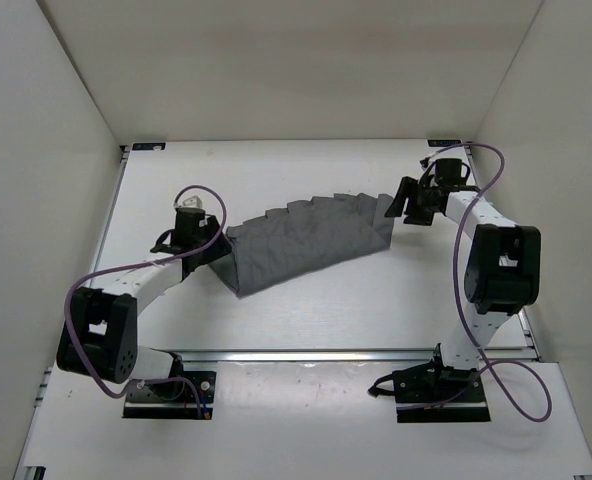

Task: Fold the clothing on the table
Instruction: Fold the skirt

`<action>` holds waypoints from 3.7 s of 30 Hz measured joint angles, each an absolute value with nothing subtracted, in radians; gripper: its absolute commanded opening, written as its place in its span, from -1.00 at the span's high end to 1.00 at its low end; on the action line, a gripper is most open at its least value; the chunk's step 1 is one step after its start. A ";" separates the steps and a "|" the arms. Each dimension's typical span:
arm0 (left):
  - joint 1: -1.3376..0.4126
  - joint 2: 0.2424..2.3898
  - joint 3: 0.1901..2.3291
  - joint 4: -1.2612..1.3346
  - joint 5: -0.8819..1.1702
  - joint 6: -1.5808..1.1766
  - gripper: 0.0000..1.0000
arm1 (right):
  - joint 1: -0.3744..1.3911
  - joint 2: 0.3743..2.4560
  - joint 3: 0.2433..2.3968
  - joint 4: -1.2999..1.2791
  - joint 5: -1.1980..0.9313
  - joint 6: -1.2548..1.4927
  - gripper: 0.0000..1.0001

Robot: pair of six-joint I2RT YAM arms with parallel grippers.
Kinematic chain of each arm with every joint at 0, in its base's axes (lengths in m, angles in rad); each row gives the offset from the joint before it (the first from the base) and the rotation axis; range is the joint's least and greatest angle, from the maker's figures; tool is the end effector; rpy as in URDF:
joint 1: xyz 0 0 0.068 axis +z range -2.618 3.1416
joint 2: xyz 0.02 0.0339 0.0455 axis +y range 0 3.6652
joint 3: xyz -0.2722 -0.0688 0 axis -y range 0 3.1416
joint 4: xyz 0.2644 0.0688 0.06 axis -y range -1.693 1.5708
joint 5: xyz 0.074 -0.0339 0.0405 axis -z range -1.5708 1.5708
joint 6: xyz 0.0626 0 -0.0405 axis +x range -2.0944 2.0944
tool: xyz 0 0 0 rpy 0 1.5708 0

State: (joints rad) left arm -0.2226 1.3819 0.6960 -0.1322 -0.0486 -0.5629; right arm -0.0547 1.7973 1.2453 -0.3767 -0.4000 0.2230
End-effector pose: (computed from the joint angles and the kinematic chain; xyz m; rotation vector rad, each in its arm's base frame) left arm 0.2980 -0.0643 0.1602 -0.4310 2.3718 -0.3105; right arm 0.4173 0.0016 0.1857 0.1775 2.4774 0.5698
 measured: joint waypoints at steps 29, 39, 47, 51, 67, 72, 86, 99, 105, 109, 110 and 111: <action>-0.244 1.433 0.613 -0.157 -0.064 -0.585 0.79 | -0.054 1.980 1.305 -0.350 -0.382 0.264 0.36; -0.244 1.436 0.610 -0.143 -0.056 -0.584 0.89 | -0.050 2.080 1.412 -0.358 -0.437 0.274 1.00; -0.244 1.437 0.610 -0.141 -0.054 -0.580 0.94 | -0.019 2.036 1.411 -0.390 -0.498 0.259 0.98; -0.246 1.440 0.610 -0.134 -0.052 -0.580 0.94 | 0.081 1.913 1.408 -0.402 -0.533 0.257 1.00; -0.251 1.443 0.590 -0.075 -0.052 -0.585 0.95 | 0.632 1.858 1.521 -0.277 -0.632 0.344 1.00; -0.251 1.441 0.584 -0.065 -0.051 -0.585 0.94 | 0.702 1.975 1.621 -0.276 -0.654 0.356 1.00; -0.251 1.430 0.562 -0.036 -0.047 -0.593 0.95 | 0.828 2.108 1.708 -0.267 -0.688 0.418 1.00; -0.221 1.397 0.529 -0.027 -0.033 -0.591 0.60 | 0.857 2.182 1.712 -0.258 -0.715 0.460 1.00; -0.189 1.356 0.504 -0.026 0.001 -0.604 0.17 | 0.870 2.232 1.739 -0.316 -0.694 0.440 1.00; -0.173 1.299 0.474 -0.032 0.013 -0.627 0.17 | 0.883 2.244 1.739 -0.341 -0.668 0.423 1.00; -0.172 1.282 0.471 -0.037 0.011 -0.633 0.16 | 0.884 2.246 1.739 -0.348 -0.661 0.418 1.00; -0.171 1.264 0.471 -0.043 0.006 -0.636 0.15 | 0.884 2.249 1.741 -0.354 -0.651 0.414 0.99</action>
